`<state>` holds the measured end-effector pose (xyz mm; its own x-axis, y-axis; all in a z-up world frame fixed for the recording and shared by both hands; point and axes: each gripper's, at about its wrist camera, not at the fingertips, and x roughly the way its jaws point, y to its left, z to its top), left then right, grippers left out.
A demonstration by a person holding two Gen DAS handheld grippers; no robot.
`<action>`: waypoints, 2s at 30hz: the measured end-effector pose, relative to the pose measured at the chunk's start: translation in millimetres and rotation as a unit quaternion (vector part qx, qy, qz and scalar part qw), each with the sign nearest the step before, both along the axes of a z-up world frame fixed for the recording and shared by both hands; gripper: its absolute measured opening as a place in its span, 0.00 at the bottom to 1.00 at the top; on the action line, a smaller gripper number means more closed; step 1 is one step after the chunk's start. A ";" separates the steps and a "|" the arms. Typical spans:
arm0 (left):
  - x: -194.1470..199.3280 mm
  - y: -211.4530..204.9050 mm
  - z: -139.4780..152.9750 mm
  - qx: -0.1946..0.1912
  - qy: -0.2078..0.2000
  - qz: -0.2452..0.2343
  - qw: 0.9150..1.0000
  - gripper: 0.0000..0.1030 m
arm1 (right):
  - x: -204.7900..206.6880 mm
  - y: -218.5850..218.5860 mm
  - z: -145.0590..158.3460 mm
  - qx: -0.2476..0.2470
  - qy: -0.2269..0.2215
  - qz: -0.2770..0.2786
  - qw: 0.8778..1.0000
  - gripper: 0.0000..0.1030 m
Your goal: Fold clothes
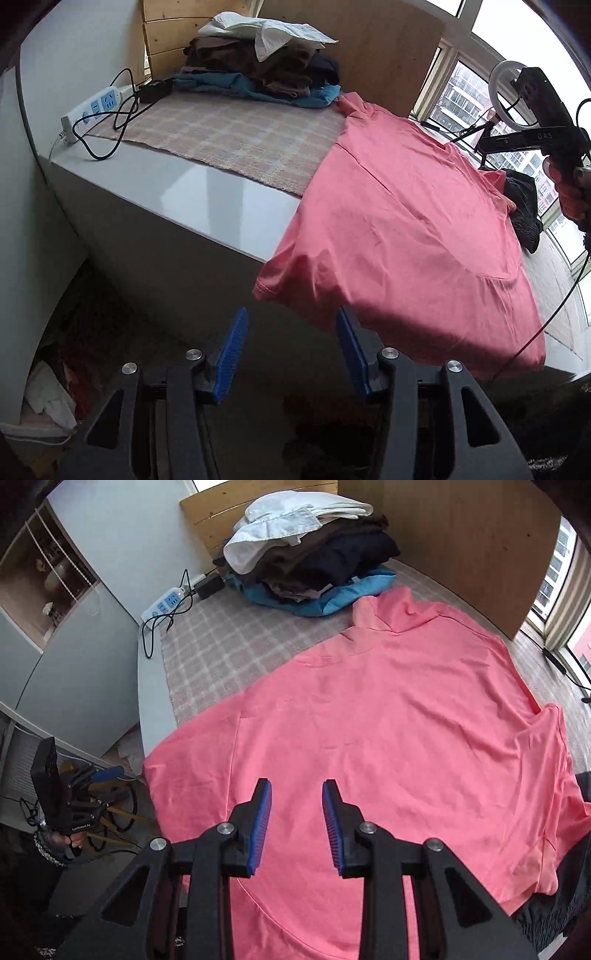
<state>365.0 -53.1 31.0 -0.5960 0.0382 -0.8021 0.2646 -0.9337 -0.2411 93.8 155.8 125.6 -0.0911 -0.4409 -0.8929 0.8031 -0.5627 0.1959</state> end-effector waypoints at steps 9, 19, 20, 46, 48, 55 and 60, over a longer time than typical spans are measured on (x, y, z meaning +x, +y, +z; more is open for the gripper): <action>-16.3 -29.3 -5.7 0.013 -0.013 -0.039 0.999 0.47 | -87.9 -85.6 -19.1 0.015 -0.058 -0.065 0.996 0.28; -26.2 -42.1 -19.4 0.049 -0.008 -0.128 0.991 0.47 | -159.6 -178.7 -84.0 0.160 -0.017 -0.163 0.973 0.32; -28.2 -43.2 -21.7 0.056 -0.007 -0.139 0.989 0.47 | -160.9 -182.3 -88.3 0.174 -0.011 -0.166 0.971 0.32; -20.2 -59.4 0.2 0.140 0.024 -0.242 0.960 0.01 | -143.4 -199.6 -59.7 0.183 0.028 -0.175 0.967 0.04; -13.7 -66.7 13.6 0.147 0.035 -0.229 0.962 0.01 | -141.9 -196.3 -47.9 0.165 0.026 -0.178 0.970 0.04; -15.8 -79.4 -3.8 0.138 -0.023 -0.192 0.971 0.02 | -132.3 -203.0 -54.1 0.143 -0.032 -0.148 0.978 0.07; -6.9 -101.1 20.5 0.117 -0.008 -0.163 0.980 0.05 | -118.0 -150.5 20.1 0.006 -0.060 -0.188 0.980 0.13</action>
<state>358.1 -154.2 51.5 -0.5095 0.4077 -0.7578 -0.0327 -0.8892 -0.4564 -24.2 5.3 145.8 -0.1391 -0.3849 -0.9124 0.5102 -0.8175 0.2671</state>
